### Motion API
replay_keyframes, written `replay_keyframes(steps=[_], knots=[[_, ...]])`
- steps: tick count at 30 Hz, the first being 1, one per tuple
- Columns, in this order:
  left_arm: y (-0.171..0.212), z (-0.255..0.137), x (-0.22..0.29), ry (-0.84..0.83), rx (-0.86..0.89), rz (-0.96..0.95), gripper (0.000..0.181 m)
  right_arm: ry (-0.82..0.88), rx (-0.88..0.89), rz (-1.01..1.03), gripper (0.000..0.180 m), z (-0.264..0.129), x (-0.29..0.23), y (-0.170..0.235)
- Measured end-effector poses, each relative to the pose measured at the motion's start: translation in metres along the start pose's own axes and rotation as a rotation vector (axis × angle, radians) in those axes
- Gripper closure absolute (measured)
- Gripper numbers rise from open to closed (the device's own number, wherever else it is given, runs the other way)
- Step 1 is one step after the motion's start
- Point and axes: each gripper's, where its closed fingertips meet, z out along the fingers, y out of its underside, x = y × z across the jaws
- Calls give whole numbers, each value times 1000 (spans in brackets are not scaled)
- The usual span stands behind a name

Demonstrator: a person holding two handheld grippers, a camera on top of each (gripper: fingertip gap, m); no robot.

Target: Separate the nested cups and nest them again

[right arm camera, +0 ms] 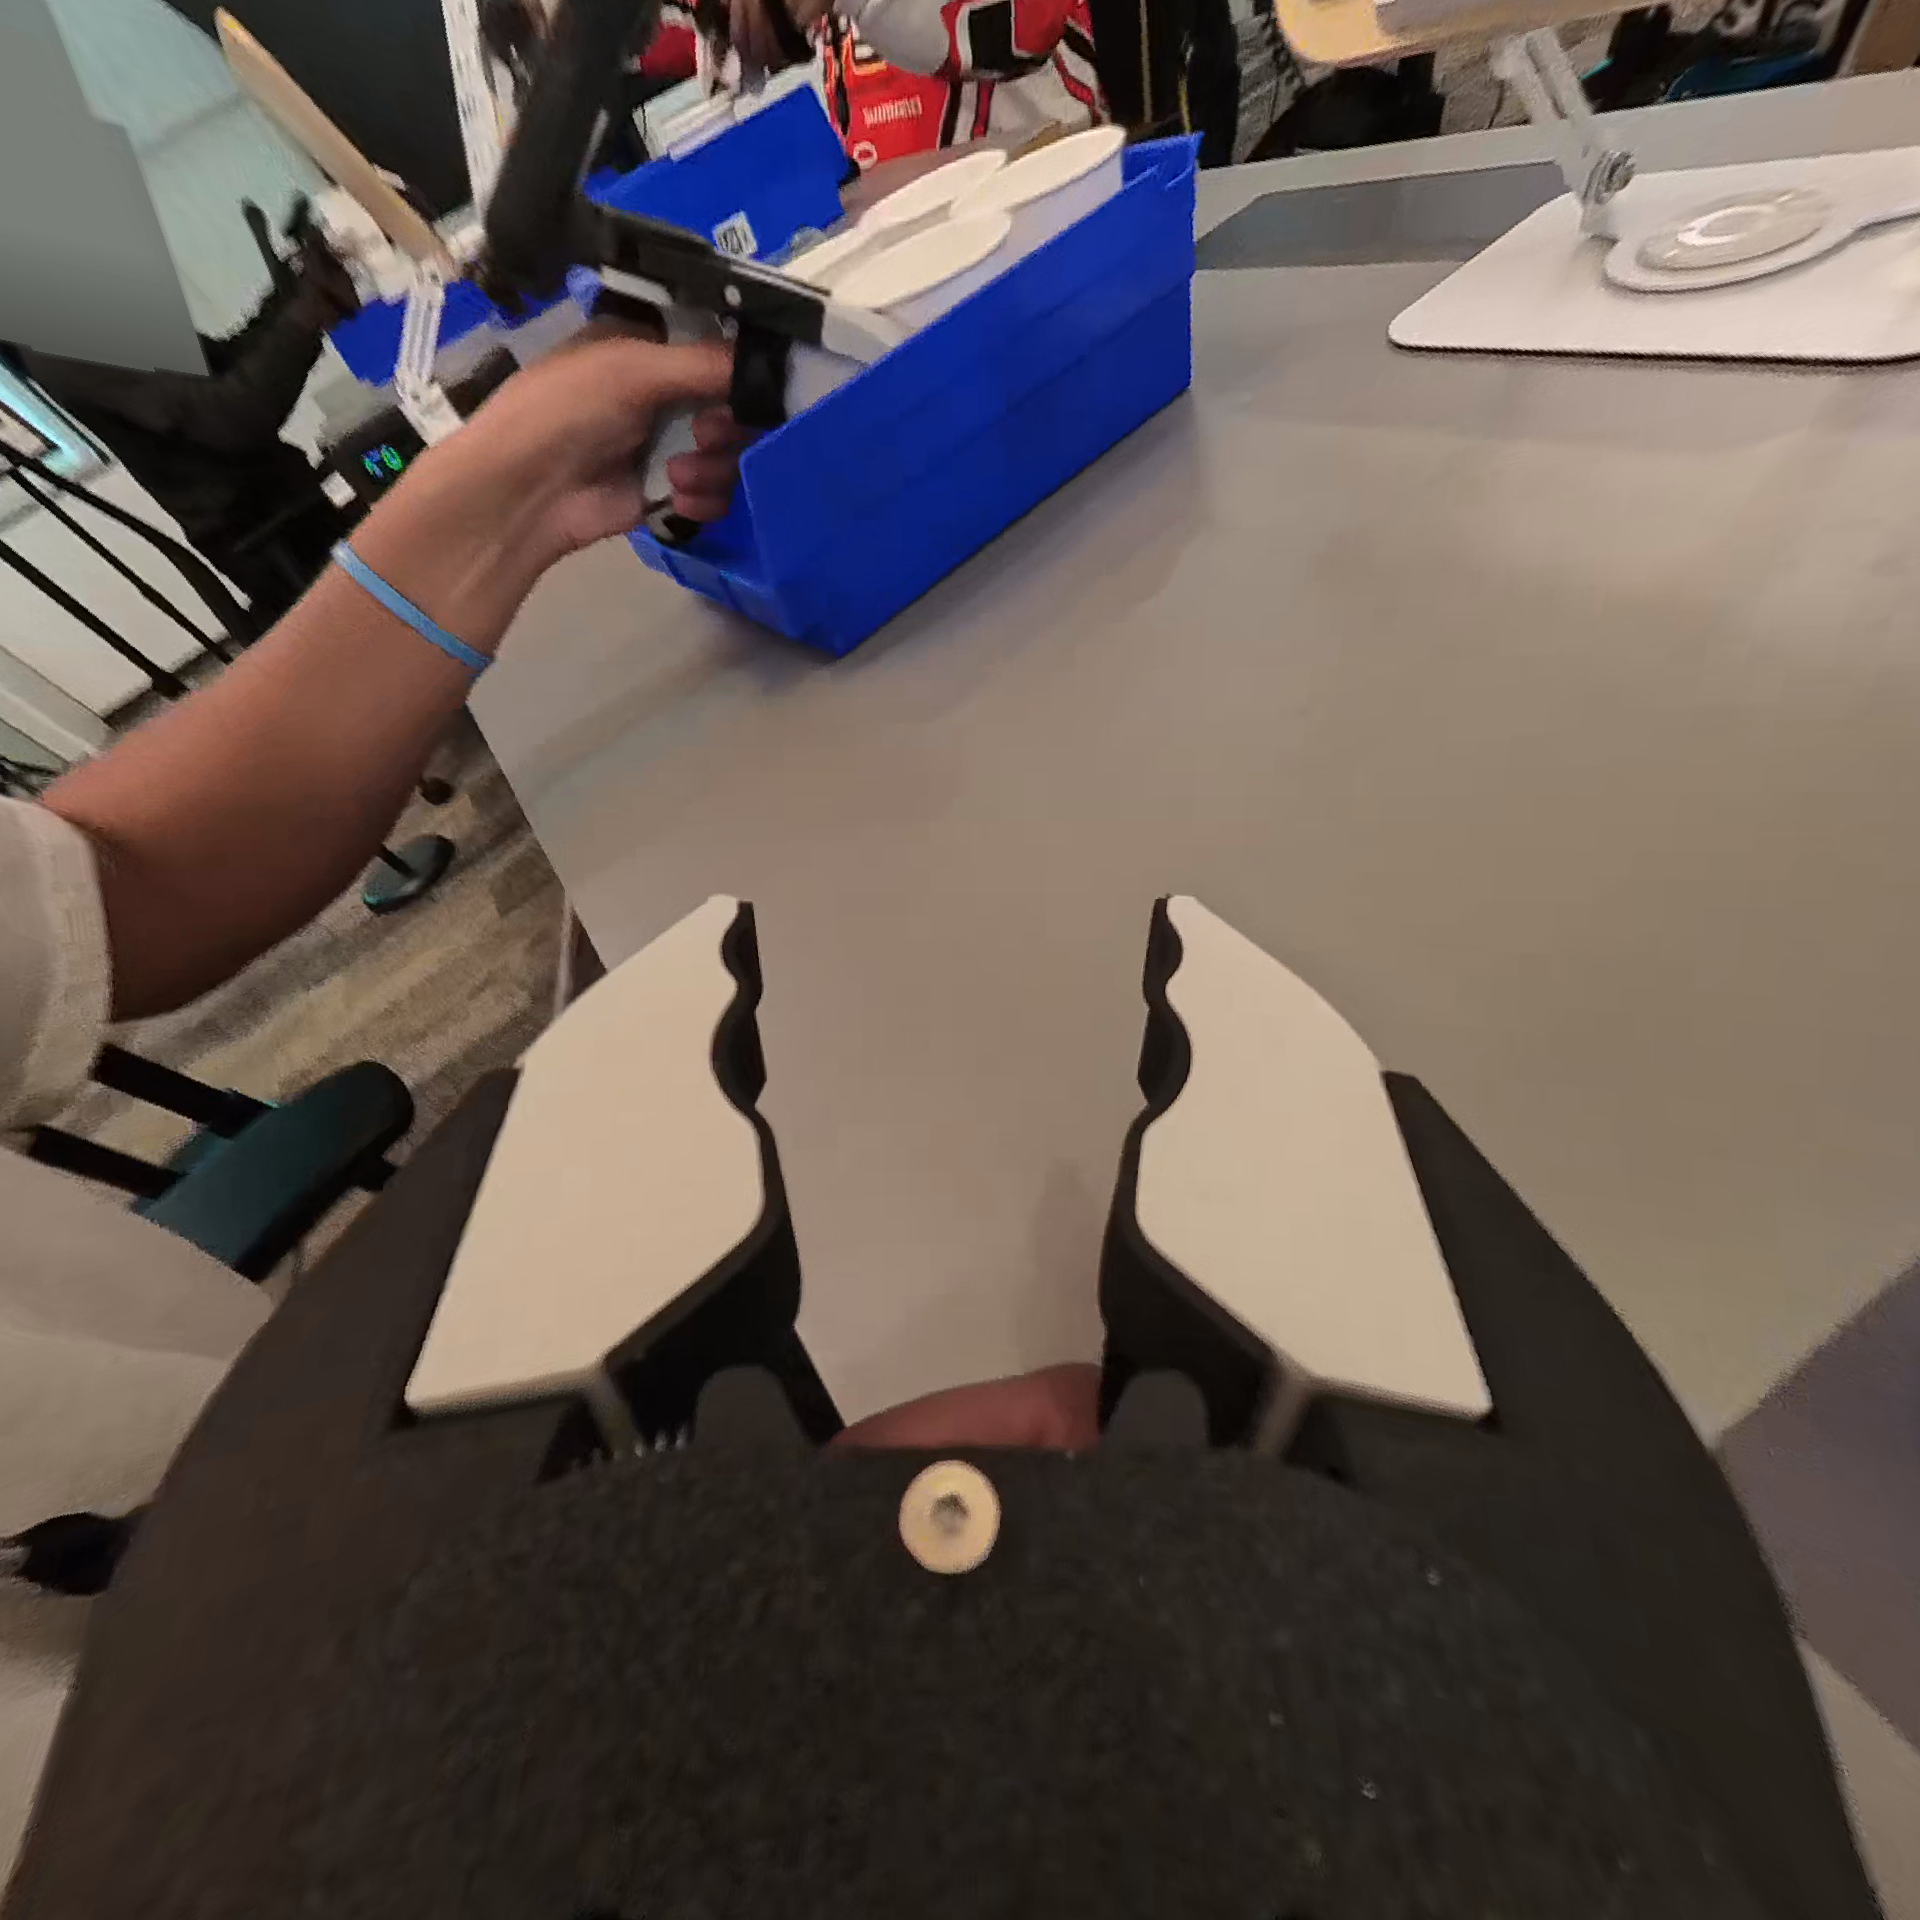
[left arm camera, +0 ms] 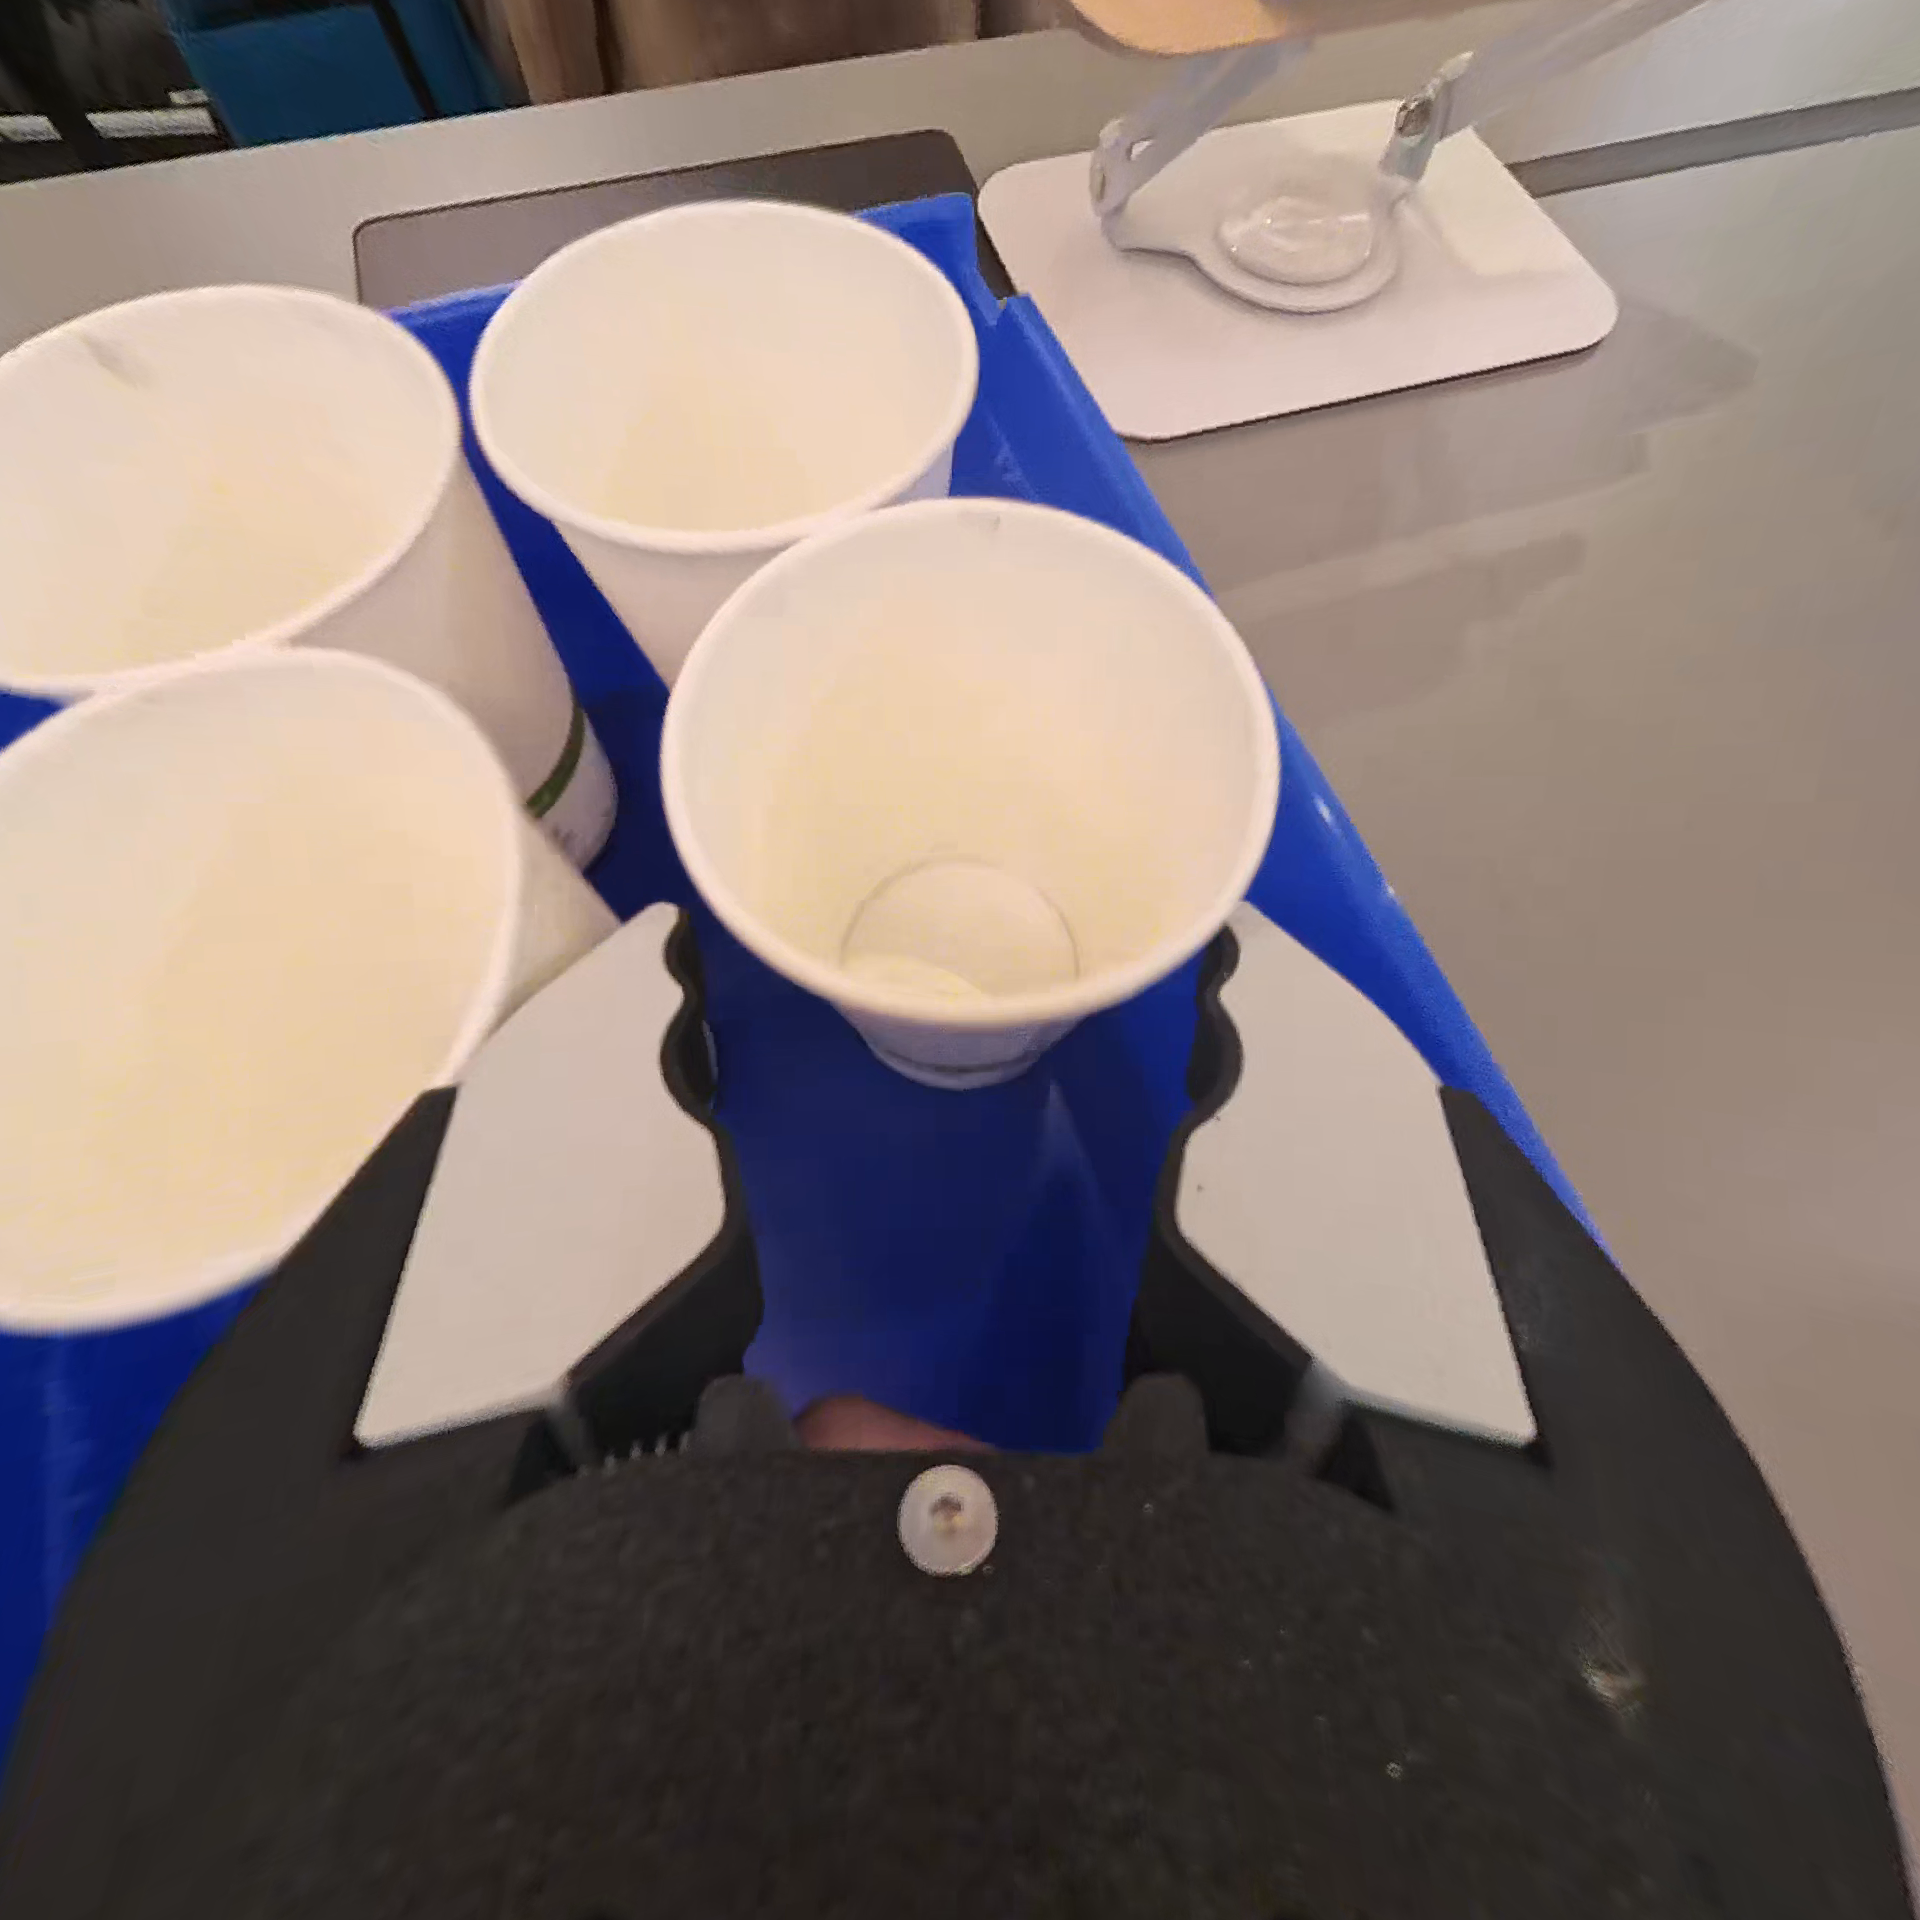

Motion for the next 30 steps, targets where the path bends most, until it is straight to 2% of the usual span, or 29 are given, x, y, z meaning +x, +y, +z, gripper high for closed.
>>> replay_keyframes(steps=[5, 8, 10, 14, 18, 21, 25, 30], knots=[[-10, 16, 2, -10, 13, 29, 93, -23, 28, 79, 112, -3, 2, 0], [-11, 7, 0, -33, 46, 36, 95, -12, 17, 82, 113, -3, 4, 2], [-14, -14, 2, -12, 108, 23, 96, 8, 16, 69, 113, -6, 9, 1], [-18, -81, 7, 55, 233, 8, 96, 59, 13, 23, 113, -16, 25, -5], [-16, -135, 55, 288, 276, 82, 96, 25, -28, -43, 111, -10, 35, -12], [-23, -154, 115, 486, 269, 230, 96, -93, -40, -211, 104, 7, 15, -44], [-25, -151, 190, 686, 196, 454, 96, -283, -52, -480, 91, 33, -35, -86], [-12, -135, 256, 832, 110, 698, 96, -368, -154, -587, 86, 53, -49, -94]])
